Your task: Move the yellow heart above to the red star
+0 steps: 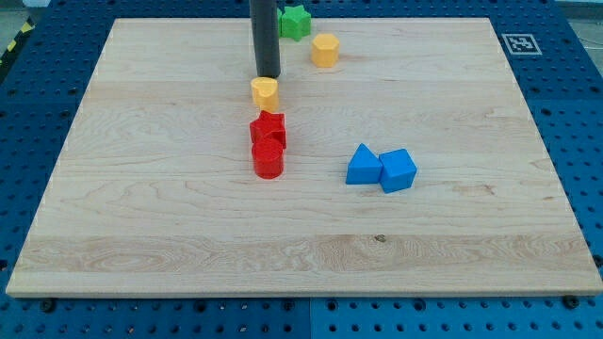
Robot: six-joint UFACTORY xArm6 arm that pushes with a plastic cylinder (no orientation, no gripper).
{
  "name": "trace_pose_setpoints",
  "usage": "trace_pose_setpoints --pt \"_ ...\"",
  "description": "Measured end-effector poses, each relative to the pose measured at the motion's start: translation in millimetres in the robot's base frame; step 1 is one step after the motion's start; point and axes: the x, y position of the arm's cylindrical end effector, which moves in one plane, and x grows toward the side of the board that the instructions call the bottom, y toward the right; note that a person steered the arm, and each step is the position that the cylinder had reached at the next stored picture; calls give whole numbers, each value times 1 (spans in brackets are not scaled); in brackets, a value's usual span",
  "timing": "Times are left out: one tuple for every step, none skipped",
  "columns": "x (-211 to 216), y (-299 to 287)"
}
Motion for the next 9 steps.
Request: trace_pose_setpoints --pt "1 -16" --pt "32 -16" --pt "47 -15" --pt "48 -15" --pt "31 -6" --pt "34 21" --pt "58 23" --pt "60 23" --pt "28 48"
